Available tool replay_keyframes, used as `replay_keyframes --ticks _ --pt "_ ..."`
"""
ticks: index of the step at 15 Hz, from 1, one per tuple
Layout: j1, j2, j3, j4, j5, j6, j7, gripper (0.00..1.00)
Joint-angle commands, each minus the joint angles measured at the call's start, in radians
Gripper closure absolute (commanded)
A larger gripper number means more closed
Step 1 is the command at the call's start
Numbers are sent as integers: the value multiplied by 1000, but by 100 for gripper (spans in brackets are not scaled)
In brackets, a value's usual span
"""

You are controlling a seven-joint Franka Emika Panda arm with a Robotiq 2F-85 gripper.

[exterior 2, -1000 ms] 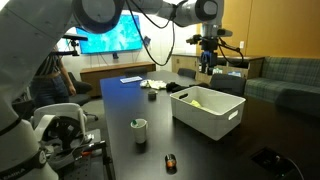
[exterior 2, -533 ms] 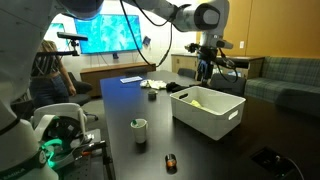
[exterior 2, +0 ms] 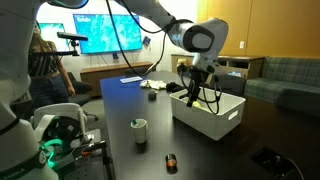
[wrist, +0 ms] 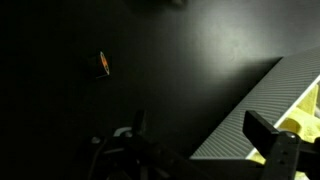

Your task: Put the towels into the basket and the marker and tape into the mug

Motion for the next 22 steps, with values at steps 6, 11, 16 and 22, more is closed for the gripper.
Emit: replay_keyframes --ticks 6,11,16,22 --pt "-11 -229 -35 -527 113 182 -76 0" --pt "-19 -267 -32 -721 184 280 -133 0" --pt "-29 -247 -26 -776 325 351 -179 0" --pt "-41 -197 -39 -753 527 370 -125 0"
